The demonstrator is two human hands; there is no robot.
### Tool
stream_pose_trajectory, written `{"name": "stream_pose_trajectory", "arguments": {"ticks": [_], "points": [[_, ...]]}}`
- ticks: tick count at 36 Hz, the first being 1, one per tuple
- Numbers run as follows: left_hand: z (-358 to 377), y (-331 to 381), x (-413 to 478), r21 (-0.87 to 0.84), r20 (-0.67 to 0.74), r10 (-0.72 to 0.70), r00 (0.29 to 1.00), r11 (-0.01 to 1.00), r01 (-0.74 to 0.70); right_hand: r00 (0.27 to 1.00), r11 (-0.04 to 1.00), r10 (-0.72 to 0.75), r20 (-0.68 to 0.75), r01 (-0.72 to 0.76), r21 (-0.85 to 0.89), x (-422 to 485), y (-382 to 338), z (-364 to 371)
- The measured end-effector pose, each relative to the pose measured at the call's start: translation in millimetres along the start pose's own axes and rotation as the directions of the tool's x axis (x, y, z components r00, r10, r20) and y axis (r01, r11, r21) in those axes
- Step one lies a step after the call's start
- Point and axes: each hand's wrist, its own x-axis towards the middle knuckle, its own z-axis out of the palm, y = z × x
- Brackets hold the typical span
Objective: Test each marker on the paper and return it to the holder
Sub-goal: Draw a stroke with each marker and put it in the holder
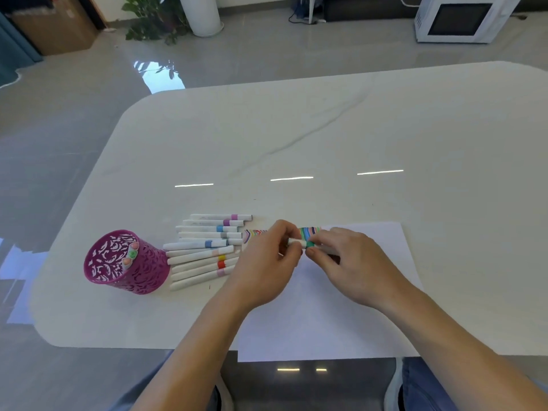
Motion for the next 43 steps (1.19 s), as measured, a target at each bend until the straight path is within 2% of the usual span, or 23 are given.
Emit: {"name": "stream_pose_trajectory", "arguments": {"ticks": [2, 6, 11, 18, 23, 30, 35, 38, 43], "points": [[2, -1, 0, 0.19, 0.078, 0.079, 0.994, 0.977, -0.093, 1.0, 0.998, 0.0, 0.009, 0.0, -0.063, -1, 4, -1], [8, 2, -1, 0.311, 0.161, 0.169, 0.972, 0.926, -0.213, 1.0, 0.986, -0.005, 0.03, 0.01, -0.164, -5, 10, -1], [13, 8, 2, 0.347, 0.166, 0.186, 0.968, 0.908, -0.234, 0.996, 0.975, 0.028, 0.085, -0.008, -0.224, -9, 14, -5], [14, 16, 5, 0.295, 0.118, 0.259, 0.959, 0.913, -0.283, 0.996, 0.95, 0.016, 0.089, 0.012, -0.312, -12, 21, -10], [11, 18, 6, 0.286, 0.117, 0.338, 0.934, 0.889, -0.357, 0.997, 0.957, -0.016, 0.075, 0.037, -0.287, -14, 20, -20], [14, 16, 6, 0.29, 0.088, 0.376, 0.923, 0.876, -0.384, 0.999, 0.965, -0.025, 0.041, 0.035, -0.259, -16, 21, -19], [-1, 9, 10, 0.265, -0.038, 0.369, 0.929, 0.9, -0.346, 0.996, 0.982, 0.071, -0.054, -0.079, -0.173, -13, 31, -24], [-6, 4, 13, 0.287, -0.05, 0.36, 0.931, 0.898, -0.332, 0.99, 0.977, 0.13, -0.061, -0.139, -0.162, -10, 33, -28], [5, -7, 16, 0.321, -0.047, 0.305, 0.951, 0.906, -0.275, 0.985, 0.984, 0.171, -0.032, -0.172, -0.04, -9, 31, -26]]}}
